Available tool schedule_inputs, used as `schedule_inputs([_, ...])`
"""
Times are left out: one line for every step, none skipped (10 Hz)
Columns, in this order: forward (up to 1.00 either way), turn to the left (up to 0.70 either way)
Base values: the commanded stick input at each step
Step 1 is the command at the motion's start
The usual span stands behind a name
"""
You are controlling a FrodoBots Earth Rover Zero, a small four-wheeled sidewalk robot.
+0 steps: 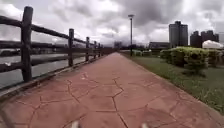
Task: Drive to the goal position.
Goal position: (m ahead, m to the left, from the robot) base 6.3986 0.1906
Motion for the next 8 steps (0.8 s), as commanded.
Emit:
schedule_inputs([0.7, 0.0])
schedule_inputs([0.7, 0.0])
schedule_inputs([0.7, 0.0])
schedule_inputs([0.7, 0.0])
schedule_inputs([0.7, 0.0])
schedule_inputs([0.7, 0.0])
schedule_inputs([0.7, 0.0])
schedule_inputs([0.7, 0.0])
